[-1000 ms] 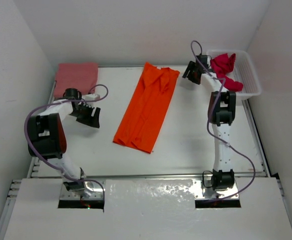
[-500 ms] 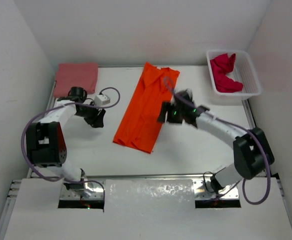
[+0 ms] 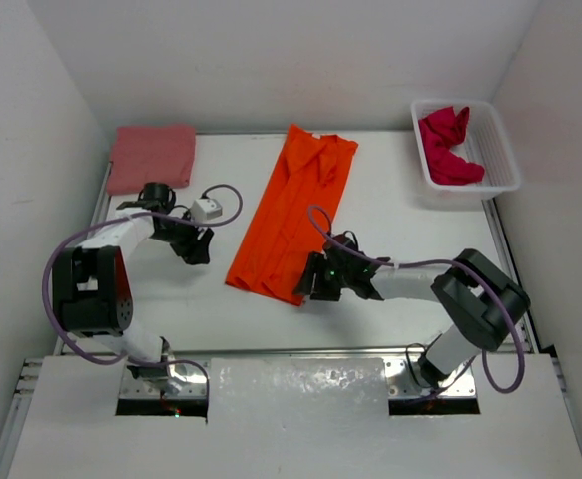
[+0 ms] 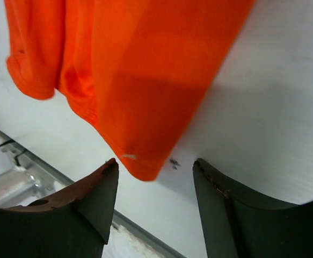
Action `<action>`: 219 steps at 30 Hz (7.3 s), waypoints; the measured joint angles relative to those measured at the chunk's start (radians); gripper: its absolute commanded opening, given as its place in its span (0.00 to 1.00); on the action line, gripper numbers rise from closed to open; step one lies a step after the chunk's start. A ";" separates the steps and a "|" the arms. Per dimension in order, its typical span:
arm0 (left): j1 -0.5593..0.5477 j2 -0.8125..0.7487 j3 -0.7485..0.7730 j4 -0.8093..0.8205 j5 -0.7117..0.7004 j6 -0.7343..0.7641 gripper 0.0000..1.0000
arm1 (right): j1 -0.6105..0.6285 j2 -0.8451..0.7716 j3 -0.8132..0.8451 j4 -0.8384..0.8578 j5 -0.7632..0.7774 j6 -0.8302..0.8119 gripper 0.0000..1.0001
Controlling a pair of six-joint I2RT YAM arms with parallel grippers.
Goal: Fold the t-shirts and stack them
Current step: Rotate the tshirt 90 degrees, then grab the bottom of the folded rectangular tshirt with both arms, then fold the folded rectangular tshirt in 1/3 of the way
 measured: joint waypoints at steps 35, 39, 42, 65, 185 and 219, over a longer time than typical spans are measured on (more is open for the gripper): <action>-0.918 -0.379 -0.441 0.172 -0.253 0.645 0.57 | -0.416 -0.331 -0.237 -0.350 -0.305 -0.524 0.51; -0.918 -0.393 -0.417 0.253 -0.237 0.645 0.56 | -0.418 -0.372 -0.225 -0.412 -0.293 -0.562 0.57; -0.918 -0.399 -0.409 0.285 -0.216 0.664 0.55 | -0.419 -0.392 -0.223 -0.445 -0.274 -0.568 0.56; -0.943 -0.192 -0.435 0.405 -0.053 0.825 0.31 | -0.418 -0.460 -0.184 -0.573 -0.108 -0.554 0.46; -0.953 -0.329 -0.447 0.465 0.012 0.450 0.00 | -0.161 -0.578 -0.236 -0.491 -0.031 -0.273 0.00; -0.496 0.182 0.206 0.529 -0.106 -0.112 0.00 | -0.512 0.238 0.705 -0.571 -0.064 -0.643 0.00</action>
